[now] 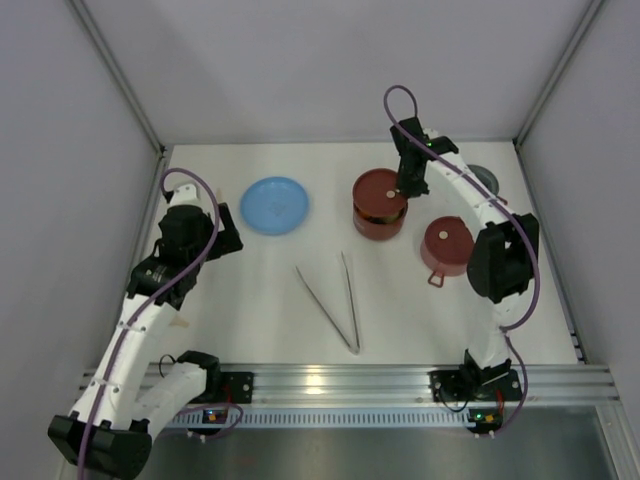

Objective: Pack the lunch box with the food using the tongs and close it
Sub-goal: Pick up the box lid from the center of the board, then close the box lid on the packing box.

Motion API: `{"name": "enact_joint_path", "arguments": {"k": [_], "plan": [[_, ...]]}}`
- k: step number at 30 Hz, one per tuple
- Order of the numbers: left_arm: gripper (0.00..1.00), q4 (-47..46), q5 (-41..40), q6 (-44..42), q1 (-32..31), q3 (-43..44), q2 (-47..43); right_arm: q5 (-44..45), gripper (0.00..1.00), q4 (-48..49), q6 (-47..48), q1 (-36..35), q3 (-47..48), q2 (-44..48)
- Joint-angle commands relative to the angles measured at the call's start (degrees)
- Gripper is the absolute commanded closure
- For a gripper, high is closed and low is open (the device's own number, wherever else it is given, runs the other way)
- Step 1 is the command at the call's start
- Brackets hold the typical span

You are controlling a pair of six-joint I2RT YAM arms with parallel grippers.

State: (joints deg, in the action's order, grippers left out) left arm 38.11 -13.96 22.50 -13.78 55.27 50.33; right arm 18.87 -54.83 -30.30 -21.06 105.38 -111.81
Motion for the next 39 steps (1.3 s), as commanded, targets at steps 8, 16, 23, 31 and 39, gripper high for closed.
{"name": "enact_joint_path", "arguments": {"k": [8, 16, 23, 31, 39], "plan": [[0.01, -3.83, 0.51, -0.79, 0.33, 0.28, 0.83, -1.91, 1.00, 2.88, 1.48, 1.02, -2.99, -2.45], [0.01, -3.83, 0.24, -1.06, 0.33, -0.33, 1.09, -2.09, 1.00, 4.47, 1.65, 1.11, -5.71, -2.71], [0.01, -4.09, 0.07, -1.23, 0.33, -1.56, 0.83, -1.30, 0.85, 4.38, 2.09, 1.11, -6.33, -2.63], [0.01, -4.36, 0.16, -1.32, 0.33, -2.00, 0.74, -0.77, 0.58, 3.94, 2.18, 1.11, -6.51, 0.63], [0.01, -4.45, 0.16, -1.32, 0.33, -2.36, 0.74, -1.82, 0.57, 2.18, 2.27, 0.93, -3.00, 5.54]]}}
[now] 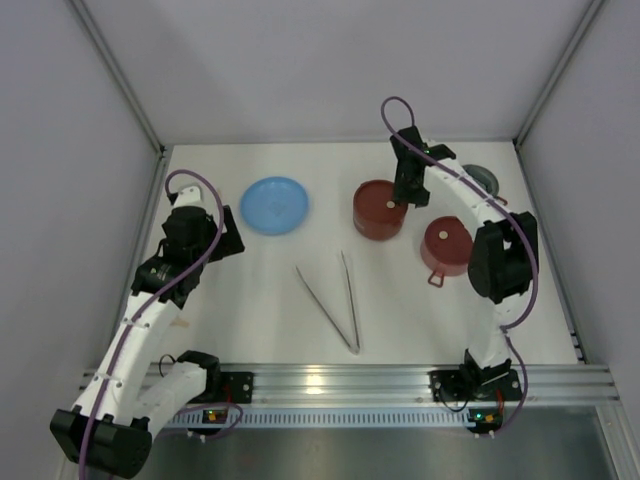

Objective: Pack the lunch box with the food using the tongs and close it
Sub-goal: Close the box lid on the packing box.

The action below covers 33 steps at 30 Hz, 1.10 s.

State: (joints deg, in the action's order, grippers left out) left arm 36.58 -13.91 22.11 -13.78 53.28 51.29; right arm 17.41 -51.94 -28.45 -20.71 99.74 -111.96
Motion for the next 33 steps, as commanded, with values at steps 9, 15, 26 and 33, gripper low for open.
{"name": "enact_joint_path", "arguments": {"k": [9, 15, 26, 33], "plan": [[0.01, -3.00, 0.03, -0.93, 0.33, -0.63, 0.04, -1.85, 0.50, -2.72, 2.78, -4.33, 12.22, 7.11], [0.01, -2.83, -0.41, -1.28, 0.33, -0.98, -0.31, -2.03, 0.41, -3.96, 3.75, -6.97, 17.94, 1.14], [0.01, -3.09, 0.46, -1.28, 0.33, -1.33, 0.30, -2.47, 0.33, -1.14, 4.72, -7.77, 13.28, -11.94], [0.01, -3.09, 0.29, -1.45, 0.33, -1.33, 0.39, -2.64, 0.32, 1.05, 4.37, -7.77, 7.49, -12.50]]}}
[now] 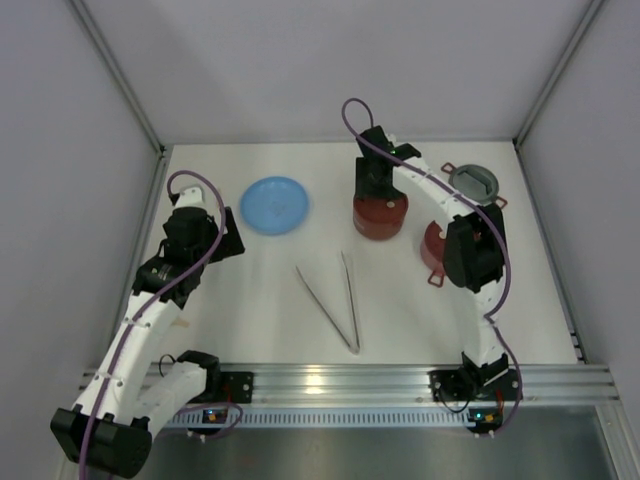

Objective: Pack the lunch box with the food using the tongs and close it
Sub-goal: Close the box lid on the packing box.

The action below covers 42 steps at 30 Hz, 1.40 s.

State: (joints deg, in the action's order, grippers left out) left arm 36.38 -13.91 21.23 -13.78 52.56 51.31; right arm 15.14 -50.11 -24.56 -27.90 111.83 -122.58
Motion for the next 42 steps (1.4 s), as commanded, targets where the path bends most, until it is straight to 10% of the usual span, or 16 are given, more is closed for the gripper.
{"name": "enact_joint_path", "arguments": {"k": [1, 32, 42], "plan": [[0.01, -2.89, 0.38, -0.49, 0.33, -0.52, 0.37, -0.46, 0.32, -0.26, 0.47, -0.58, -5.74, -1.43], [0.01, -2.81, 0.64, -0.67, 0.33, -0.96, 0.46, 4.64, 0.31, 2.64, -0.49, 0.57, -3.54, 2.54], [0.01, -3.07, 1.08, -0.75, 0.33, -0.79, 0.81, -10.08, 0.31, 6.24, 2.05, 0.39, -13.21, -4.59]]}}
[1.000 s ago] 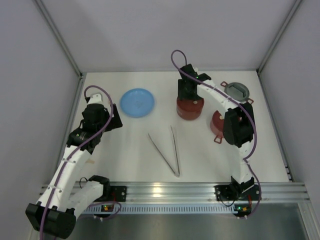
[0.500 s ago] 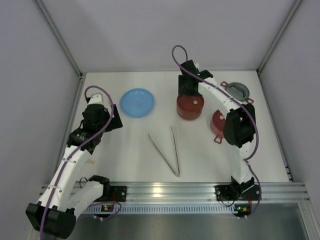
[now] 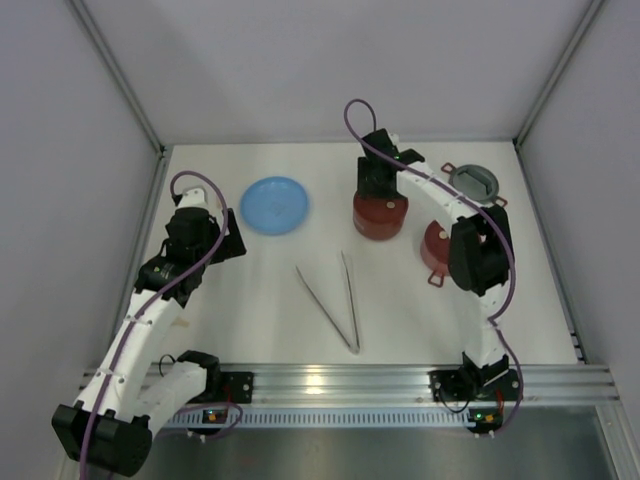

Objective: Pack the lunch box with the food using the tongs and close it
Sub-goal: Close the box lid on the packing box.

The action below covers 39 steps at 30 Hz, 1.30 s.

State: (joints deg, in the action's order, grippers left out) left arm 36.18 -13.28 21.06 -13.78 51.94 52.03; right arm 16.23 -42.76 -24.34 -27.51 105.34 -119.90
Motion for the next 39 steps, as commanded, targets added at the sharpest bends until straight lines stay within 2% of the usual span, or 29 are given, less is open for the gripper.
{"name": "enact_joint_path", "arguments": {"k": [1, 7, 13, 23, 27, 30, 35, 39], "plan": [[0.01, -2.87, 0.45, -0.49, 0.33, -0.18, 0.26, -12.61, 0.30, -1.09, 2.27, -0.35, -6.81, -7.28], [0.01, -2.70, 0.45, -0.49, 0.33, -0.18, 0.35, -14.21, 0.30, -0.30, 5.61, -4.74, -7.17, -7.72], [0.01, -2.61, 0.18, -0.49, 0.33, -0.26, 0.18, -15.00, 0.30, -1.27, 6.58, -7.03, -2.69, -9.39], [0.01, -2.43, 0.10, -0.40, 0.33, -0.35, 0.00, -15.88, 0.28, -3.64, 9.92, -7.30, 7.68, -12.81], [0.01, -2.43, 0.09, -0.41, 0.33, -0.44, -0.09, -19.13, 0.27, -3.56, 11.68, -7.47, 7.86, -12.03], [0.01, -2.43, 0.27, -0.40, 0.33, -0.44, -0.17, -15.03, 0.27, -4.61, 12.21, -7.56, 7.78, -10.80], [0.01, -2.44, 0.53, -0.23, 0.33, -0.53, -0.53, -7.71, 0.27, -3.64, 10.37, -7.56, 5.75, -3.07], [0.01, -2.26, 0.62, -0.14, 0.33, -0.70, -0.96, -3.66, 0.25, -7.41, 8.52, -7.56, 9.78, 0.80]]}}
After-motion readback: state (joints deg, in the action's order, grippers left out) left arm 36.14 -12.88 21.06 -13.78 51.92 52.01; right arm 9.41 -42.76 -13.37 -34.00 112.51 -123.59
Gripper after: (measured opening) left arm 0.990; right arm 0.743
